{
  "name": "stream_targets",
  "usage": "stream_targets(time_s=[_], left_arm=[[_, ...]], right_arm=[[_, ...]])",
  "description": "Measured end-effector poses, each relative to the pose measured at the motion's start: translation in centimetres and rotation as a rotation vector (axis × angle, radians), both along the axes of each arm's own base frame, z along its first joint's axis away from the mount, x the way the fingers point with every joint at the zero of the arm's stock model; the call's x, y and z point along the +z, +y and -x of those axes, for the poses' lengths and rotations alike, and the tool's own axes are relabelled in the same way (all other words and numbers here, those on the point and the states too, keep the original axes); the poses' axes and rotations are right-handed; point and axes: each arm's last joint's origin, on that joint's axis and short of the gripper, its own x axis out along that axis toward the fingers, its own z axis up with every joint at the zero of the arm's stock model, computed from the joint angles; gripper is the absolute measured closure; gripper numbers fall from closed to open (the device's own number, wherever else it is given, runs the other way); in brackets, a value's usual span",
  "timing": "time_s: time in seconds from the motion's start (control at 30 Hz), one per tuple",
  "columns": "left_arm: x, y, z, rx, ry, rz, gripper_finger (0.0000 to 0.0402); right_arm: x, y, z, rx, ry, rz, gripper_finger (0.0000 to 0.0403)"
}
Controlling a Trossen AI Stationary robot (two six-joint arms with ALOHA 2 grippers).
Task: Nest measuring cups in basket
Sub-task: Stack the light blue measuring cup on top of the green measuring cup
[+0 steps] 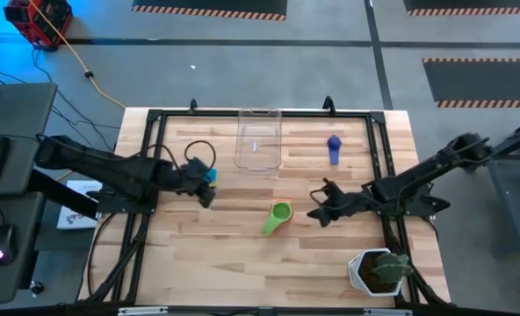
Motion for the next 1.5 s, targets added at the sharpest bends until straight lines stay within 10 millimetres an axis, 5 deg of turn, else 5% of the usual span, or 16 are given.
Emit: stream_targets(time_s=[0.53,1.2,1.5], left_arm=[[-1.2,3.1,0.4,0.083,0.164,-0.003,0.0213],[-1.2,3.4,0.3,0.025,0.182,-0.048,0.0211],[-3.7,5.9,-0.7,-0.039,0.350,-0.017,0.0210]], right_arm=[[0.4,-0.6,-0.1,-0.029,-0.061,0.041,0.0403],[0.5,-0.6,-0.1,-0.025,-0.063,0.037,0.0403],[0.5,-0.6,-0.1,-0.031,-0.064,0.042,0.0403]])
